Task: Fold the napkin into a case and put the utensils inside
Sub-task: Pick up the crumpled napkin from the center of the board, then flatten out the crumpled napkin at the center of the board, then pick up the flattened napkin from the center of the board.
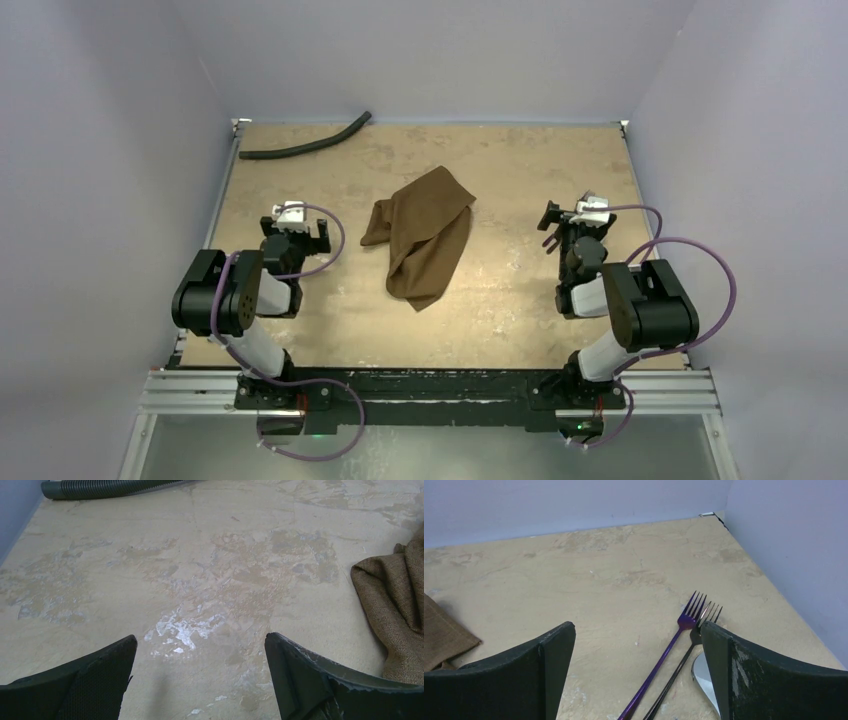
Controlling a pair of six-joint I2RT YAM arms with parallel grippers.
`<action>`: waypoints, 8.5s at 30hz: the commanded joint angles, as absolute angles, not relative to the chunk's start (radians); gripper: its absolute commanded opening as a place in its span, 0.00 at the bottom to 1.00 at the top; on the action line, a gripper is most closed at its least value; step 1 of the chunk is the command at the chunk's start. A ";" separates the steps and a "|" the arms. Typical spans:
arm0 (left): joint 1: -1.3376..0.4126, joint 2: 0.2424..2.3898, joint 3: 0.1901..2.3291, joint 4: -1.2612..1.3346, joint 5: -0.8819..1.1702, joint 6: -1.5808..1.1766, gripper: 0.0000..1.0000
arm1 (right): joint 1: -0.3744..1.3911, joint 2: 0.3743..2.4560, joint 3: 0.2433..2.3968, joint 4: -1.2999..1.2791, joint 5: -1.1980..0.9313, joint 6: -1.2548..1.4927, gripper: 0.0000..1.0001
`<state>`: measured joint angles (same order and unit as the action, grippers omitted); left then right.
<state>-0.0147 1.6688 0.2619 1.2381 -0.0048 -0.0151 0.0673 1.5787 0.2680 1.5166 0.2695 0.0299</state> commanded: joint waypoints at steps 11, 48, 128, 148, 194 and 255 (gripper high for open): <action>-0.014 1.469 0.354 0.995 0.120 -0.005 0.99 | 0.098 1.352 0.541 0.831 0.465 0.237 0.99; -0.437 1.681 1.025 -0.344 0.387 0.173 0.91 | 0.369 1.752 1.065 0.281 0.017 0.506 0.80; -0.458 1.523 1.222 -0.458 -0.092 0.444 0.00 | 0.494 1.835 1.081 0.311 -0.193 -0.557 0.83; -0.457 1.477 1.253 -0.458 -0.142 0.462 0.00 | 0.565 1.864 1.068 0.593 0.076 -0.565 0.00; -0.459 1.034 1.544 -0.735 -0.196 0.813 0.00 | 0.888 1.143 1.542 -0.368 0.751 -0.075 0.00; -0.373 1.438 1.084 -0.816 0.298 1.016 0.22 | 0.650 1.652 1.284 -0.304 0.721 0.283 0.99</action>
<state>-0.3798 1.4662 1.2598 -0.6121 0.1749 0.9791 0.5297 1.7325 1.4151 -0.1467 0.7193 0.1040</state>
